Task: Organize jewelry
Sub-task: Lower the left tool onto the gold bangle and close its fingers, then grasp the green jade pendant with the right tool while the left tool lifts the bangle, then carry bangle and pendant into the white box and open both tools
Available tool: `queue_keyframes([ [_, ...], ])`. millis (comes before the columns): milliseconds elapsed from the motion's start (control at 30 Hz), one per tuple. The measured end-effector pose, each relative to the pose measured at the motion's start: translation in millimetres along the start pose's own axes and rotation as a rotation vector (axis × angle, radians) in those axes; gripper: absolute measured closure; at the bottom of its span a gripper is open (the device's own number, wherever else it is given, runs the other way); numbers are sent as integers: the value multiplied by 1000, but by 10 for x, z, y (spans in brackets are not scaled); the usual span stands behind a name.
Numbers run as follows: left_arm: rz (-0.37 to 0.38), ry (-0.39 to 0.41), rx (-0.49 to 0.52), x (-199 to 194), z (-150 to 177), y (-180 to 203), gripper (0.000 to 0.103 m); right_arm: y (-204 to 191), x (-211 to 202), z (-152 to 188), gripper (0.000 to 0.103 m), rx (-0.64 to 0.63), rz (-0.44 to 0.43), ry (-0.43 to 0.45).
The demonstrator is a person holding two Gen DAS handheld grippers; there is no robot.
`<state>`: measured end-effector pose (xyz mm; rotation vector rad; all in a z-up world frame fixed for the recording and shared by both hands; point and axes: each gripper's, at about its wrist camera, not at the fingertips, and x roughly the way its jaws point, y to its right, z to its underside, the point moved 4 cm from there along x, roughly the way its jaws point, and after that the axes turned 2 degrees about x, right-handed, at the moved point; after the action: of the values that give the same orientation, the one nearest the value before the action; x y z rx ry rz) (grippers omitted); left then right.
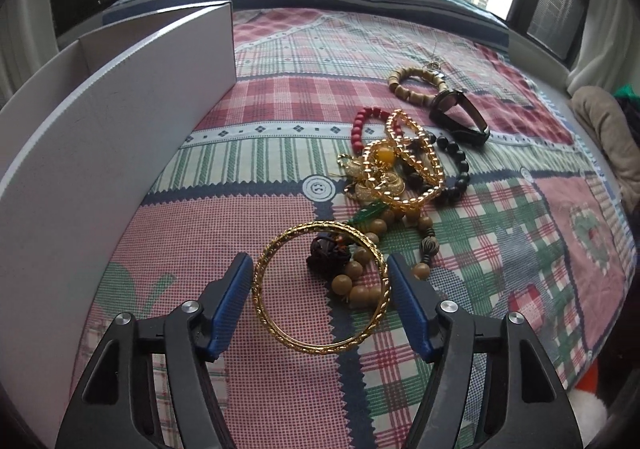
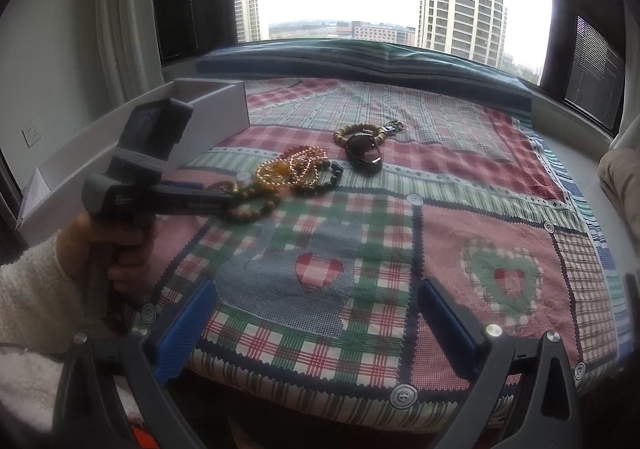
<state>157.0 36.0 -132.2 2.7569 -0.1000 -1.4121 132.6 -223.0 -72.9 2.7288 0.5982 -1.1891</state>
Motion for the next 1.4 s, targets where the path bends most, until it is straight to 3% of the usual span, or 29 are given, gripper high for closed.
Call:
queue_keyframes([
  [167,-87,-7,-8,-248,161,-264,33,60,54,-21,1,45,-34,-30],
  [333,-144,-27,-27,-299,387,-461,33,-45,266,-119,1,52,-199,-123],
  [433,-175,-37,-29,-264,475,-523,33,-109,474,-258,1,42,-249,-171],
  [600,-180,-64,-17,-197,552,-560,32,-349,910,-547,21,9,-345,-246],
  [667,-177,-65,-12,-227,572,-566,27,-447,1073,-665,29,11,-368,-252],
  [733,-172,-60,-15,-259,593,-577,21,-564,1220,-761,31,4,-403,-249],
  [833,-170,-69,-25,-250,646,-625,19,-791,1459,-834,44,-50,-477,-260],
  [967,-159,-69,-49,-211,668,-673,19,-1059,1798,-826,46,-159,-454,-291],
  [1033,-143,-59,-43,-213,649,-653,33,-1149,1989,-801,47,-213,-400,-307],
  [1100,-146,-63,-40,-211,629,-644,33,-1205,2150,-747,72,-244,-348,-339],
  [1167,-140,-66,-56,-241,616,-654,34,-1189,2144,-751,84,-251,-306,-332],
  [1233,-119,-55,-71,-316,567,-652,34,-1101,2066,-781,84,-179,-329,-345],
  [1400,-55,-9,-122,-740,371,-659,34,-905,1593,-1068,84,-94,-399,-265],
])
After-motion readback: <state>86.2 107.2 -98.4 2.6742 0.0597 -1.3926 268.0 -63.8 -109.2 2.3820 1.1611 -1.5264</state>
